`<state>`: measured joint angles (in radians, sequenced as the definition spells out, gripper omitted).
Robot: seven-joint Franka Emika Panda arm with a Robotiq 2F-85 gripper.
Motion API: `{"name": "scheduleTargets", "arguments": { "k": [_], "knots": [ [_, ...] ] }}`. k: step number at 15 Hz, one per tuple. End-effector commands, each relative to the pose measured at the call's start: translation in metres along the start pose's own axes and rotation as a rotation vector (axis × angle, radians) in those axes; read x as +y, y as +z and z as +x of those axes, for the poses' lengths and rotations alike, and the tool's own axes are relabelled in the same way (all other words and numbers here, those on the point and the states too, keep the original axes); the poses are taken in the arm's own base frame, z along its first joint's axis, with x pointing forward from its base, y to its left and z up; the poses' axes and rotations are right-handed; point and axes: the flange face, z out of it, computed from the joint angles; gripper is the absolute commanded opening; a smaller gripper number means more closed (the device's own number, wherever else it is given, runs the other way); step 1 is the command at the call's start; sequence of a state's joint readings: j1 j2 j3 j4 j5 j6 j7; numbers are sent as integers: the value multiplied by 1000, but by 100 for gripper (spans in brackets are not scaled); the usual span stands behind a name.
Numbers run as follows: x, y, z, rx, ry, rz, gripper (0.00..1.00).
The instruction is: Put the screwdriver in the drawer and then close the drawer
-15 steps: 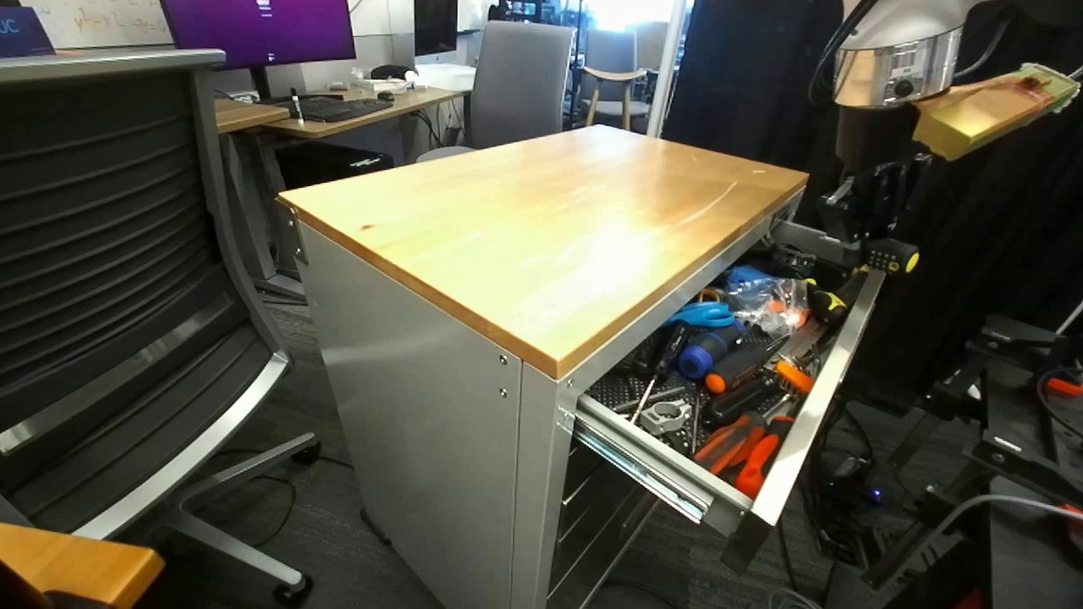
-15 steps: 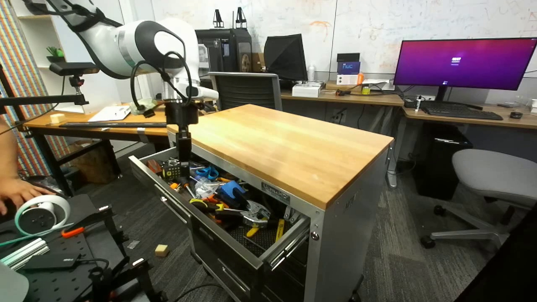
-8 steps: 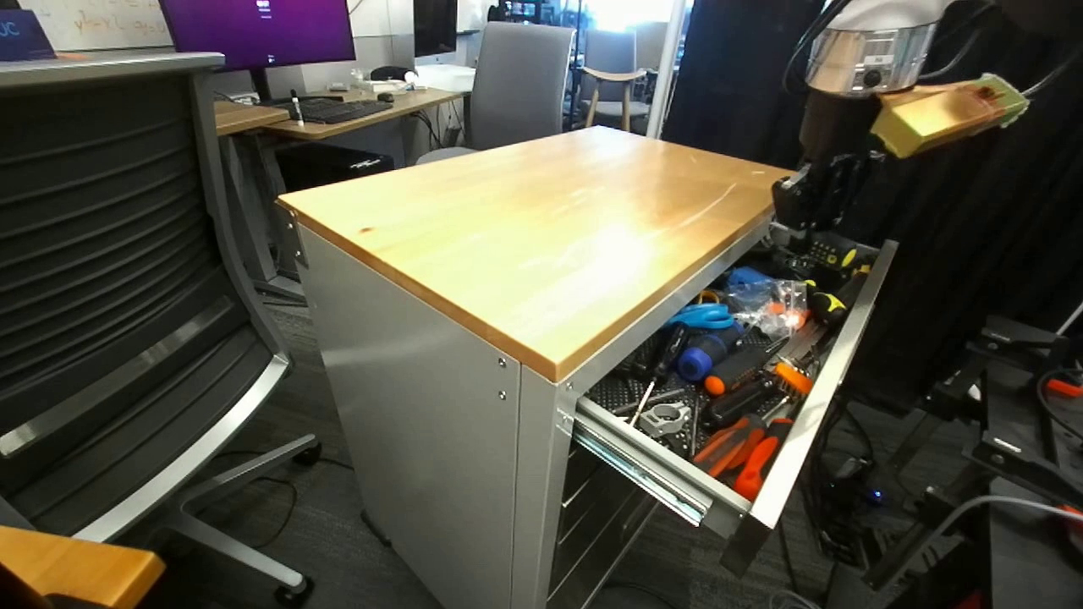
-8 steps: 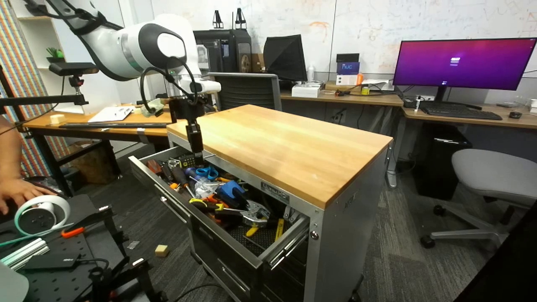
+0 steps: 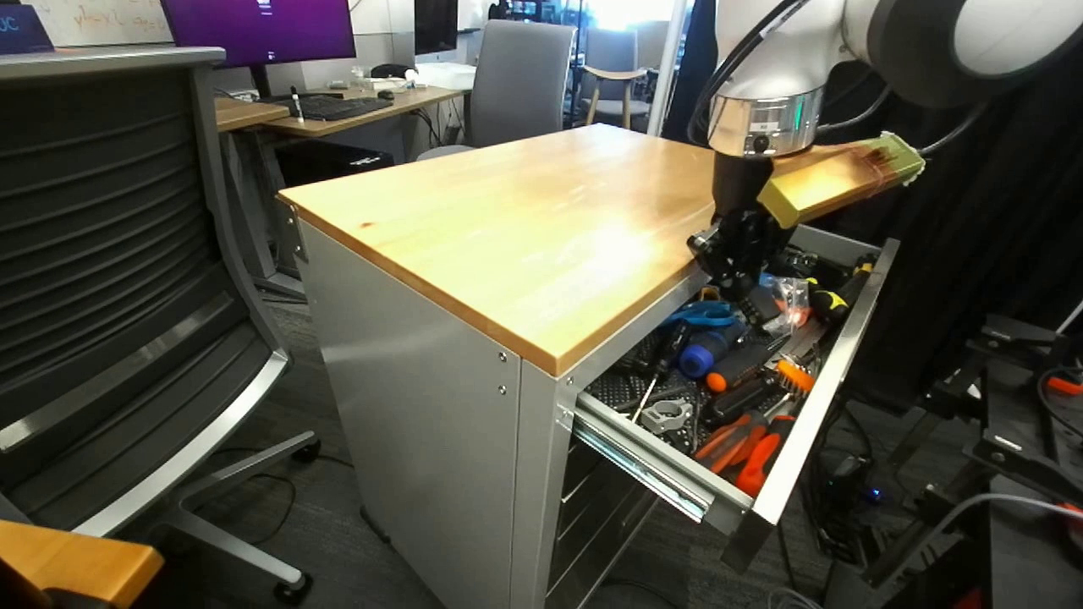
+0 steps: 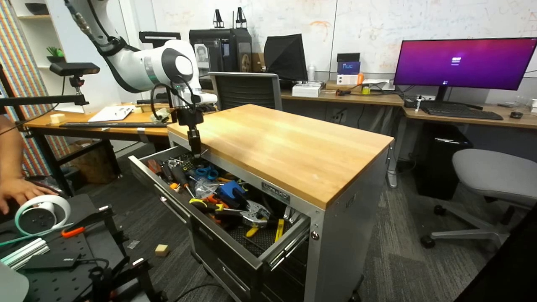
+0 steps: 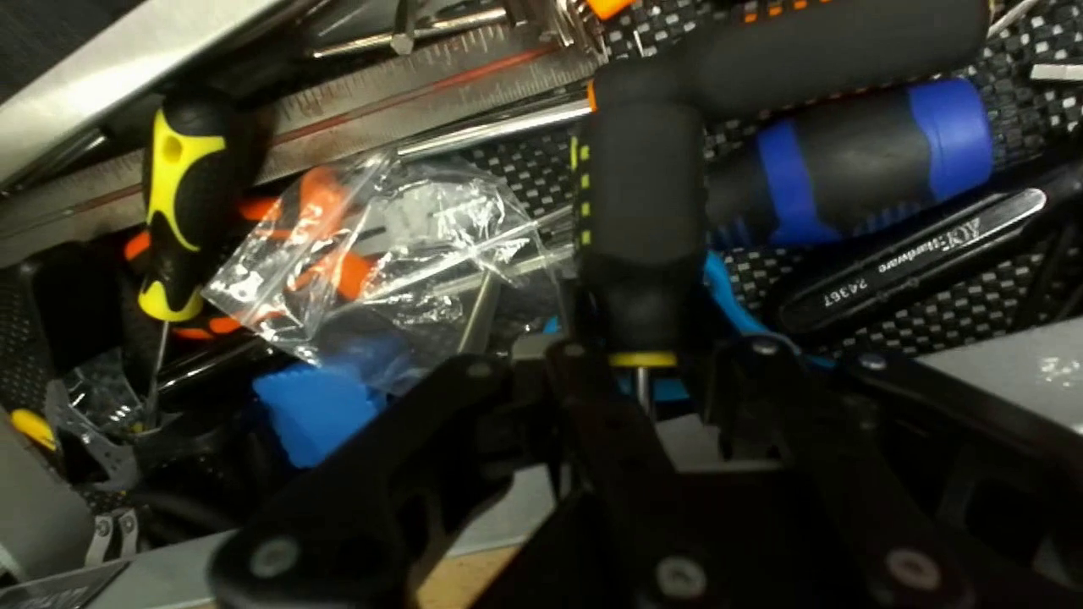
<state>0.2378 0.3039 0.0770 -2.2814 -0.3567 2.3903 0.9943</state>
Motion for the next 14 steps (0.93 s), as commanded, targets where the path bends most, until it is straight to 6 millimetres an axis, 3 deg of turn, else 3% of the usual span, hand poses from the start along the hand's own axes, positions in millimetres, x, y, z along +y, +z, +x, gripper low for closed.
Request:
{"name": "scheduleTargets", "arguments": {
  "k": [1,6,7,9,14],
  "knots": [
    [-8,-12,21,-22,16,-17,56],
    [12,-28,32,-125,-8,-109,95],
    [21,-32,35,-155,-15,-123,99],
    [40,-35,41,-214,-11,-146,100],
    [86,-3,34,-472,-119,-228,100]
  ]
}}
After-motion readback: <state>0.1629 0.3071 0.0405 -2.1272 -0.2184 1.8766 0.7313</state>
